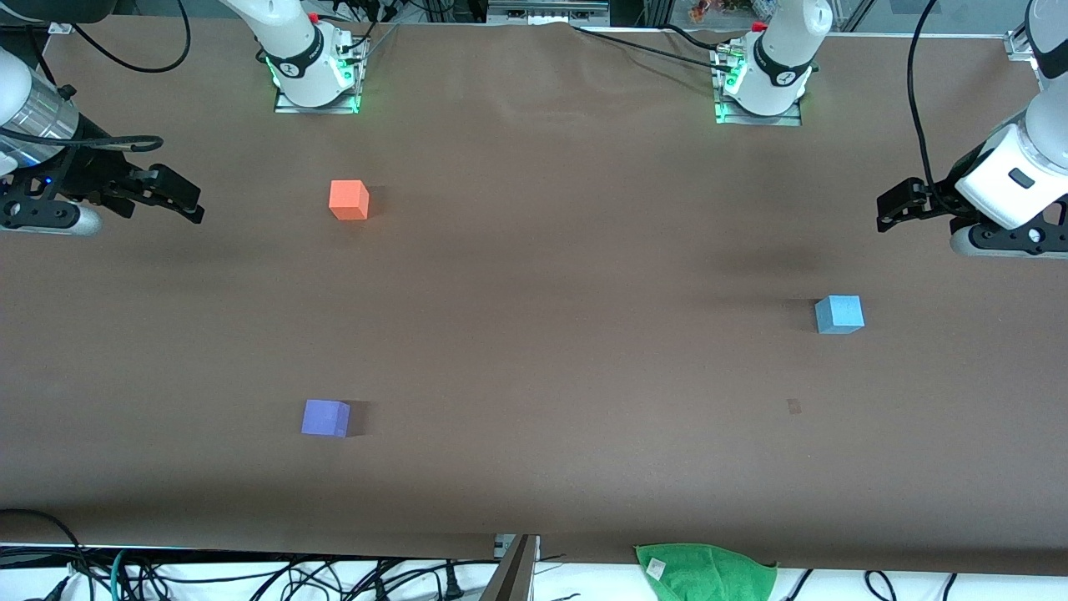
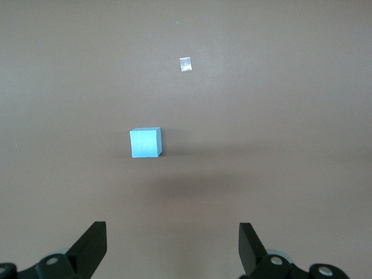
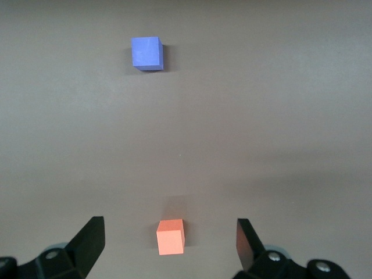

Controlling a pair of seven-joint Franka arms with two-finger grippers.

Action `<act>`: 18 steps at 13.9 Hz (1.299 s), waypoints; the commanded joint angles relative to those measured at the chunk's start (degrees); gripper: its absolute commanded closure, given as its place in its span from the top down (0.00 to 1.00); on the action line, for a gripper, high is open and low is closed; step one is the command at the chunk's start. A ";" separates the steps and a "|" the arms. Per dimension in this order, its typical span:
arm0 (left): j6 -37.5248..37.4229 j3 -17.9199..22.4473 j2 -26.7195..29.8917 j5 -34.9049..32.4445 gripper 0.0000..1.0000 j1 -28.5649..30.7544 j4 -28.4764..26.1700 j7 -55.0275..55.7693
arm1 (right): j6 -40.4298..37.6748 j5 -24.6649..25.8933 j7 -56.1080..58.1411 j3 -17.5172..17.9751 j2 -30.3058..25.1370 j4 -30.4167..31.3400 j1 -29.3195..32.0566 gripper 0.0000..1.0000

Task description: Place blue block between orange and purple blocks

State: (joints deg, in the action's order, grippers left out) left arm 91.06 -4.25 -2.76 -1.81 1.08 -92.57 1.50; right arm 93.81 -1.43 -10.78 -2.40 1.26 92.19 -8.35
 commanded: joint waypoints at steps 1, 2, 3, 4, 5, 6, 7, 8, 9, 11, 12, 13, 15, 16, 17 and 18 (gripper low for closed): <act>-0.27 -0.06 -0.58 0.93 1.00 0.24 1.51 -1.15 | -0.21 -0.94 1.11 0.03 0.14 -0.70 0.35 1.00; -0.27 -0.06 -0.58 0.93 1.00 0.24 1.51 -1.15 | -0.21 -0.94 1.11 0.03 0.14 -0.70 0.35 1.00; -0.44 -0.06 -0.58 0.84 1.00 0.15 1.51 -1.15 | -0.21 -0.94 1.11 0.03 0.14 -0.70 0.26 1.00; -0.53 -0.06 -0.58 0.75 1.00 0.15 1.51 -1.23 | -0.29 -0.94 1.03 0.03 0.14 -0.70 0.26 1.00; -0.45 -0.06 -0.58 0.84 1.00 0.24 1.51 -1.23 | -0.30 -0.94 1.11 0.03 0.14 -0.70 0.35 1.00; -0.45 0.03 -0.67 0.84 1.00 0.33 1.51 -1.23 | -0.21 -0.94 1.03 0.03 0.14 -0.70 0.26 1.00; -0.45 0.03 -0.67 0.84 1.00 0.33 1.51 -1.23 | -0.12 -0.94 1.02 0.03 0.14 -0.78 0.26 1.00; -0.53 0.03 -0.59 0.84 1.00 0.33 1.43 -1.32 | -0.21 -0.94 1.02 0.03 0.14 -0.79 0.26 1.00; -0.62 0.03 -0.67 0.84 1.00 0.33 1.43 -1.32 | -0.21 -0.94 1.02 0.03 0.14 -0.79 0.26 1.00; -0.62 0.03 -0.67 0.75 1.00 0.33 1.43 -1.32 | -0.29 -0.94 1.11 0.03 0.14 -0.79 0.26 1.00; -0.62 0.03 -0.67 0.84 1.00 0.33 1.43 -1.32 | -0.21 -0.94 1.11 0.03 0.14 -0.79 0.26 1.00; -0.53 0.03 -0.67 0.84 1.00 0.24 1.51 -1.23 | -0.21 -0.94 1.11 0.03 0.14 -0.79 0.44 1.00; -0.53 -0.06 -0.67 0.84 1.00 -0.28 1.51 -1.23 | -0.29 -0.94 1.11 -0.06 0.14 -0.70 0.61 1.00; -0.62 -0.06 -0.67 0.84 1.00 -0.29 1.51 -1.15 | -0.30 -0.85 1.11 -0.15 0.23 -0.70 0.79 1.00; -0.45 -0.06 -0.67 0.84 1.00 -0.20 1.51 -1.15 | -0.30 -0.94 1.11 -0.06 0.23 -0.70 0.97 1.00; -0.45 -0.06 -0.67 0.75 1.00 -0.20 1.51 -0.62 | -0.38 -0.94 1.11 -0.06 0.23 -0.70 0.97 1.00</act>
State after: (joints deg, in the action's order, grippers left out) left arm 91.06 -4.45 -2.78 -1.81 0.92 -92.54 1.47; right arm 93.82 -1.44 -10.76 -2.57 1.27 92.19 -8.08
